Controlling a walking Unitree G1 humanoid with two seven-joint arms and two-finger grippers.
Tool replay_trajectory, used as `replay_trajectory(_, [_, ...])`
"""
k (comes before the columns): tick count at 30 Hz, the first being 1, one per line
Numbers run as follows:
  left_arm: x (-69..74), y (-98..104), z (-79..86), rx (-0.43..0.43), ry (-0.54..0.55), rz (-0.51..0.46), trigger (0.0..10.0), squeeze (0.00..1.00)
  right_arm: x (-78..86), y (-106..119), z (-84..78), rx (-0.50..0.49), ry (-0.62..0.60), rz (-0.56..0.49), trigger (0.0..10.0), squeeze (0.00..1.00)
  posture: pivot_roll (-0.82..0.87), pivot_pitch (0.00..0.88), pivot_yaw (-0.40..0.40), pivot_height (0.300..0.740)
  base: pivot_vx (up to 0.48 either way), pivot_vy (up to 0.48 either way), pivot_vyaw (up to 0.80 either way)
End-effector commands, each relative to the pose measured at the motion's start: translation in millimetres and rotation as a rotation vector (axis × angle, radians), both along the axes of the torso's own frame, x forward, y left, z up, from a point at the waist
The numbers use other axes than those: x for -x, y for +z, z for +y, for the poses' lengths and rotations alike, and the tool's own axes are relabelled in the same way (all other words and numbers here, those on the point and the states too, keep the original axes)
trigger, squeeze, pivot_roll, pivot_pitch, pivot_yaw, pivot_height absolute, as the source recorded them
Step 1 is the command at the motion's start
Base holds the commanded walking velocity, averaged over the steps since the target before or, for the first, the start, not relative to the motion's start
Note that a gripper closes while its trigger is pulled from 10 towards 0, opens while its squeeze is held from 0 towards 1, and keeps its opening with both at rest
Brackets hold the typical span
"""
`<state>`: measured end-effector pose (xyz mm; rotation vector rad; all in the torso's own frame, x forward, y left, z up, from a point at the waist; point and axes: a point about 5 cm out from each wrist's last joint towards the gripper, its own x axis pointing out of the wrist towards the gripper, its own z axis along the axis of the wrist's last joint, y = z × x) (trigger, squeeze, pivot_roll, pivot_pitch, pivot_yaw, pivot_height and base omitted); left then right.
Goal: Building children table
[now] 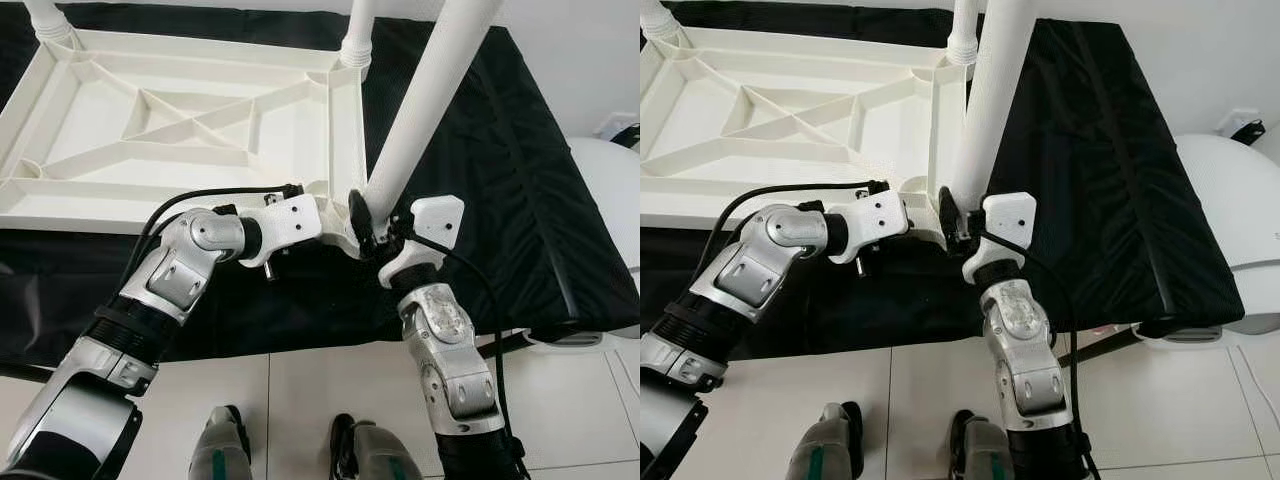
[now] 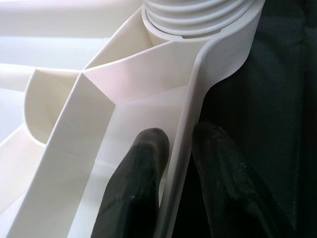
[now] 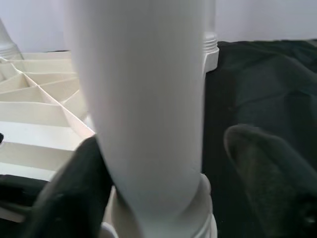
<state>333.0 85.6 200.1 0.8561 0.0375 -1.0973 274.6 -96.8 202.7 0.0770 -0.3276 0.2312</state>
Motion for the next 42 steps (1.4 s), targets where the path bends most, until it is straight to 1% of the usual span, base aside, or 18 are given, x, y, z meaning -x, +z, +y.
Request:
replay_trajectory(1, [0.1, 1, -1.0, -0.008, -0.002, -0.023, 10.0, 0.0, -1.0, -4, -5.0, -0.011, 0.007, 0.023, 10.0, 1.0, 0.08, 0.233, -0.03, 0.74, 0.0, 0.0, 0.0])
replay_trajectory(7, [-0.2, 1, -1.4, -0.008, -0.002, -0.024, 10.0, 0.0, -5.2, -2, -12.2, 0.004, 0.052, 0.003, 10.0, 1.0, 0.08, 0.232, -0.031, 0.74, 0.0, 0.0, 0.0])
replay_trajectory(10, [0.0, 1, -1.7, -0.007, -0.002, -0.025, 10.0, 0.0, -7.5, 0, -16.6, 0.003, 0.117, -0.004, 10.0, 1.0, 0.08, 0.228, -0.031, 0.74, 0.0, 0.0, 0.0])
replay_trajectory(13, [0.3, 1, -2.1, -0.006, -0.003, -0.025, 10.0, 0.0, -11.4, 3, -22.8, 0.034, 0.21, -0.02, 10.0, 1.0, 0.08, 0.226, -0.032, 0.74, 0.0, 0.0, 0.0])
replay_trajectory(15, [0.3, 1, -2.1, -0.006, -0.003, -0.025, 10.0, 0.0, -11.4, 3, -22.8, 0.034, 0.21, -0.02, 10.0, 1.0, 0.08, 0.226, -0.032, 0.74, 0.0, 0.0, 0.0])
replay_trajectory(16, [0.4, 1, -2.3, -0.006, -0.004, -0.025, 10.0, 0.0, -13.9, 4, -25.3, 0.072, 0.273, -0.017, 10.0, 0.0, 0.08, 0.223, -0.032, 0.74, 0.0, 0.0, 0.0])
replay_trajectory(17, [0.4, 1, -2.3, -0.007, -0.004, -0.026, 10.0, 0.0, -16.3, 4, -28.0, 0.093, 0.331, -0.012, 10.0, 0.0, 0.08, 0.221, -0.032, 0.74, 0.0, 0.0, 0.0])
replay_trajectory(18, [0.4, 1, -2.3, -0.007, -0.004, -0.026, 10.0, 0.0, -16.3, 4, -28.0, 0.093, 0.331, -0.012, 10.0, 0.0, 0.08, 0.221, -0.032, 0.74, 0.0, 0.0, 0.0])
replay_trajectory(20, [0.3, 1, -2.4, -0.007, -0.005, -0.027, 10.0, 0.0, -19.8, 7, -31.7, 0.132, 0.418, -0.021, 10.0, 0.0, 0.08, 0.219, -0.032, 0.74, 0.0, 0.0, 0.0])
replay_trajectory(21, [0.3, 1, -2.4, -0.007, -0.005, -0.027, 10.0, 0.0, -19.8, 7, -31.7, 0.132, 0.418, -0.021, 10.0, 0.0, 0.08, 0.219, -0.032, 0.74, 0.0, 0.0, 0.0])
replay_trajectory(23, [0.0, 1, -2.2, -0.008, -0.005, -0.027, 10.0, 0.0, -22.5, 8, -34.5, 0.148, 0.494, -0.02, 10.0, 0.0, 0.08, 0.216, -0.029, 0.74, 0.0, 0.0, 0.0])
replay_trajectory(25, [-0.1, 1, -2.0, -0.009, -0.005, -0.027, 10.0, 0.0, -23.5, 8, -35.7, 0.151, 0.519, -0.019, 10.0, 0.0, 0.08, 0.216, -0.029, 0.74, 0.0, 0.0, 0.0])
replay_trajectory(27, [-0.1, 1, -2.5, -0.009, -0.006, -0.028, 10.0, 0.0, -26.8, 7, -37.8, 0.188, 0.619, -0.015, 10.0, 0.0, 0.08, 0.213, -0.024, 0.74, 0.0, 0.0, 0.0])
replay_trajectory(29, [-0.1, 1, -2.5, -0.009, -0.006, -0.028, 10.0, 0.0, -26.8, 7, -37.8, 0.188, 0.619, -0.015, 10.0, 0.0, 0.08, 0.213, -0.024, 0.74, 0.0, 0.0, 0.0])
replay_trajectory(31, [0.0, 1, -3.0, -0.009, -0.008, -0.028, 10.0, 0.0, -31.3, 5, -38.9, 0.255, 0.698, -0.012, 10.0, 0.0, 0.08, 0.214, -0.022, 0.74, 0.0, 0.0, 0.0])
replay_trajectory(34, [0.0, 1, -3.3, -0.009, -0.009, -0.027, 10.0, 0.0, -34.0, 4, -39.7, 0.283, 0.728, -0.01, 10.0, 0.0, 0.08, 0.214, -0.022, 0.74, 0.0, 0.0, 0.0])
replay_trajectory(36, [0.1, 1, -3.5, -0.009, -0.011, -0.027, 10.0, 0.0, -41.0, 5, -42.0, 0.321, 0.762, -0.003, 10.0, 0.0, 0.08, 0.215, -0.021, 0.74, 0.0, 0.0, 0.0])
replay_trajectory(42, [-0.5, 2, -2.1, -0.011, -0.006, -0.028, 10.0, 0.0, -55.5, 14, -44.9, 0.347, 0.759, -0.029, 10.0, 0.0, 0.08, 0.215, -0.021, 0.74, 0.0, 0.0, 0.0])
